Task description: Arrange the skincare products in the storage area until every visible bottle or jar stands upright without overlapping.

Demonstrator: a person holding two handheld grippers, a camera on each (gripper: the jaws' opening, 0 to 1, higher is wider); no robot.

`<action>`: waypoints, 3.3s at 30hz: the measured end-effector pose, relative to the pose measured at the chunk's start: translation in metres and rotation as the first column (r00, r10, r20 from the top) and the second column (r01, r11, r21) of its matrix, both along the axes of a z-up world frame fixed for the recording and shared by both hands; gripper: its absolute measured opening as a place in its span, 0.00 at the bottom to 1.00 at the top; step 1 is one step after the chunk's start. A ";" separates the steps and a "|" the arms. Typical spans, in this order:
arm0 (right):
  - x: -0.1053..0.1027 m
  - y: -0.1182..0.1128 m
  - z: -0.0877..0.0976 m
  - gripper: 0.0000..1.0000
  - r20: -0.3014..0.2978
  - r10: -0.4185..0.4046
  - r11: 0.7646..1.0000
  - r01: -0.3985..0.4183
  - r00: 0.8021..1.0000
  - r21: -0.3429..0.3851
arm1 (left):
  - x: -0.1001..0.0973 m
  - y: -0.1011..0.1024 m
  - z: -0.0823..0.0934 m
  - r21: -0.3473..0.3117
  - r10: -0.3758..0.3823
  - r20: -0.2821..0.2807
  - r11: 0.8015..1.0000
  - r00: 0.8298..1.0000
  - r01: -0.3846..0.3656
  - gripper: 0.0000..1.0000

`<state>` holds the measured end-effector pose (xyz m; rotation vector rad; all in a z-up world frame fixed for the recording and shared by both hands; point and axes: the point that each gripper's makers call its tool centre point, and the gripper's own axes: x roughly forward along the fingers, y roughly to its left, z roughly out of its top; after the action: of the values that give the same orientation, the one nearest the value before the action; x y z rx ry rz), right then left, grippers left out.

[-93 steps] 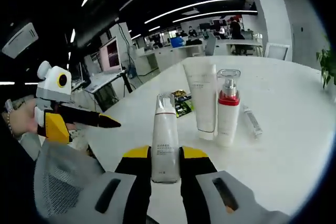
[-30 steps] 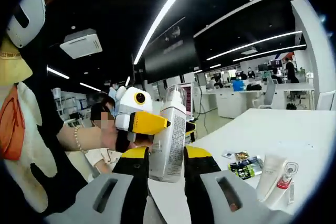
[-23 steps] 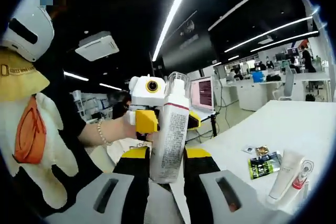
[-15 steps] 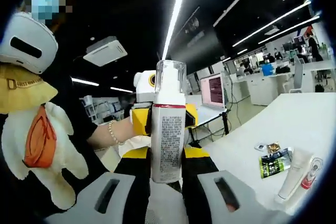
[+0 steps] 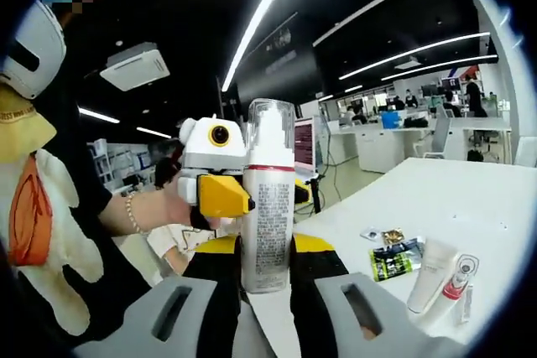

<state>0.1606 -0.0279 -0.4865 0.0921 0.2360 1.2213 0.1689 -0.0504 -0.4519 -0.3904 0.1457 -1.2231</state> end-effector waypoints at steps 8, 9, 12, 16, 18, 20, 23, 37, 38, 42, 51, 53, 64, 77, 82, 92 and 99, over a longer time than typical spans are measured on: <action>0.026 -0.013 -0.015 0.21 0.015 -0.187 0.974 0.187 0.982 -0.131 | 0.020 -0.004 -0.013 0.077 0.169 -0.012 0.983 0.986 -0.167 0.17; 0.029 -0.014 -0.018 0.21 0.030 -0.201 0.967 0.203 0.979 -0.153 | 0.022 -0.005 -0.016 0.094 0.186 -0.012 0.978 0.983 -0.184 0.17; 0.034 -0.016 -0.026 0.21 0.082 -0.252 0.939 0.264 0.964 -0.221 | 0.028 -0.008 -0.022 0.120 0.256 -0.042 0.961 0.966 -0.249 0.18; 0.042 -0.019 -0.032 0.21 0.140 -0.305 0.900 0.334 0.942 -0.281 | 0.038 -0.006 -0.030 0.110 0.349 -0.102 0.935 0.931 -0.338 0.17; 0.044 -0.019 -0.034 0.21 0.198 -0.304 0.882 0.354 0.932 -0.311 | 0.040 -0.004 -0.033 0.104 0.370 -0.120 0.928 0.922 -0.358 0.16; 0.044 -0.018 -0.035 0.21 0.213 -0.309 0.875 0.365 0.927 -0.318 | 0.040 -0.003 -0.033 0.102 0.386 -0.131 0.921 0.913 -0.375 0.16; 0.047 -0.020 -0.034 0.22 0.324 -0.284 0.841 0.397 0.902 -0.367 | 0.042 0.001 -0.034 0.110 0.425 -0.133 0.904 0.896 -0.412 0.16; 0.032 -0.015 -0.034 0.23 0.495 -0.018 0.814 0.300 0.869 -0.497 | 0.037 0.009 -0.037 0.062 0.352 -0.169 0.936 0.921 -0.346 0.15; 0.028 -0.014 -0.036 0.24 0.487 0.025 0.817 0.263 0.873 -0.514 | 0.035 0.009 -0.036 0.071 0.341 -0.148 0.940 0.928 -0.334 0.15; 0.016 -0.014 -0.034 0.26 0.424 0.066 0.850 0.172 0.903 -0.499 | 0.023 0.002 -0.031 0.114 0.240 -0.059 0.966 0.969 -0.233 0.15; -0.002 -0.010 -0.008 0.26 0.237 0.100 0.956 -0.027 0.966 -0.293 | -0.003 -0.004 0.001 0.048 0.039 0.039 0.998 0.998 -0.041 0.15; -0.009 -0.009 -0.002 0.25 0.188 0.143 0.965 -0.094 0.972 -0.246 | -0.010 -0.004 0.006 0.032 0.000 0.051 0.999 0.999 -0.002 0.15; -0.036 0.002 -0.005 0.22 0.038 0.309 0.936 -0.297 0.950 -0.190 | -0.042 -0.010 0.010 0.130 -0.218 0.153 0.971 0.964 0.199 0.14; -0.010 -0.003 -0.009 0.21 0.069 0.116 0.970 -0.098 0.991 -0.222 | -0.018 -0.007 0.004 0.157 -0.103 0.155 0.985 0.983 0.078 0.16; 0.008 -0.008 -0.007 0.21 0.098 -0.011 0.974 0.033 0.995 -0.223 | 0.001 -0.007 0.005 0.159 0.042 0.131 0.985 0.991 -0.062 0.18; 0.031 -0.019 -0.012 0.22 0.138 -0.211 0.941 0.240 0.968 -0.239 | 0.023 -0.011 -0.001 0.173 0.264 0.052 0.947 0.963 -0.269 0.17; 0.046 -0.031 -0.007 0.22 0.276 -0.334 0.873 0.406 0.901 -0.269 | 0.038 -0.005 -0.005 0.163 0.406 -0.042 0.904 0.913 -0.395 0.15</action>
<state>0.2063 -0.0586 -0.4940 -0.2728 0.2072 0.7847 0.2067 -0.0551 -0.4569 -0.3143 0.2096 -0.7840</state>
